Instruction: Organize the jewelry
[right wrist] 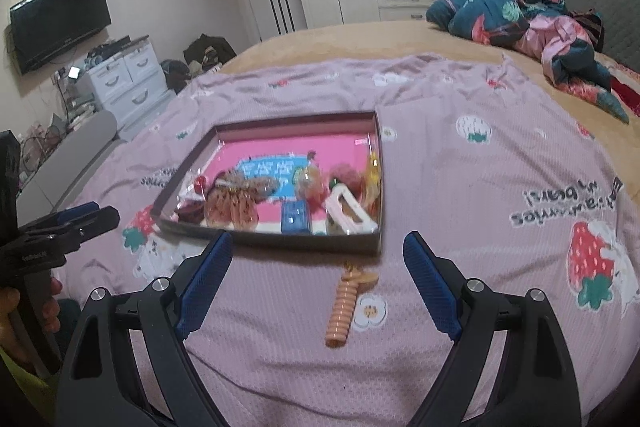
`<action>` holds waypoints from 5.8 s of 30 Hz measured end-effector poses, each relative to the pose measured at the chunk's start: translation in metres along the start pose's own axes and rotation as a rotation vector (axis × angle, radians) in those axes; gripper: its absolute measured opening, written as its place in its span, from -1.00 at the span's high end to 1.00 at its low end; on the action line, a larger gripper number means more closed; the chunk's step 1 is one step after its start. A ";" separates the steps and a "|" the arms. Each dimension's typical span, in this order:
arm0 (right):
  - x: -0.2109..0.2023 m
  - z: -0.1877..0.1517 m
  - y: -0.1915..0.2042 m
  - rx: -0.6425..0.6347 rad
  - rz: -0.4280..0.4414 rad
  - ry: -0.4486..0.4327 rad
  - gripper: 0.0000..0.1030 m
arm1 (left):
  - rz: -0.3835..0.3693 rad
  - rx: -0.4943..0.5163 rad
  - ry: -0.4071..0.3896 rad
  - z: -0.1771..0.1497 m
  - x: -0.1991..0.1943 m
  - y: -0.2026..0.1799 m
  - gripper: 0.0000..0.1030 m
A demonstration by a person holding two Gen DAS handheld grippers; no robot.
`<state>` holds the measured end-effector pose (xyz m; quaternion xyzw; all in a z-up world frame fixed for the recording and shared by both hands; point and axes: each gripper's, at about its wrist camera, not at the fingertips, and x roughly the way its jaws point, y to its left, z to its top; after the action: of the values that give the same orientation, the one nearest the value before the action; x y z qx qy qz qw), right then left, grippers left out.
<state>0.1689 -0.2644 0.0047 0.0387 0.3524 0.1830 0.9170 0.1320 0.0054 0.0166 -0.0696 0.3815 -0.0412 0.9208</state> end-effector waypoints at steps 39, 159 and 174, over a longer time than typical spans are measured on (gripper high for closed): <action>0.060 -0.047 0.013 -0.032 0.158 0.243 0.67 | 0.020 0.014 0.198 -0.030 0.099 -0.011 -0.08; -0.033 0.011 0.018 0.029 0.128 -0.118 -0.89 | -0.033 0.000 -0.038 0.005 -0.010 -0.010 -0.81; -0.050 -0.017 0.044 -0.054 0.046 -0.105 -0.90 | -0.017 0.009 -0.057 -0.025 -0.037 -0.005 -0.82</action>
<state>0.1102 -0.2431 0.0325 0.0318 0.2977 0.2110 0.9305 0.0875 0.0023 0.0256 -0.0699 0.3542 -0.0489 0.9313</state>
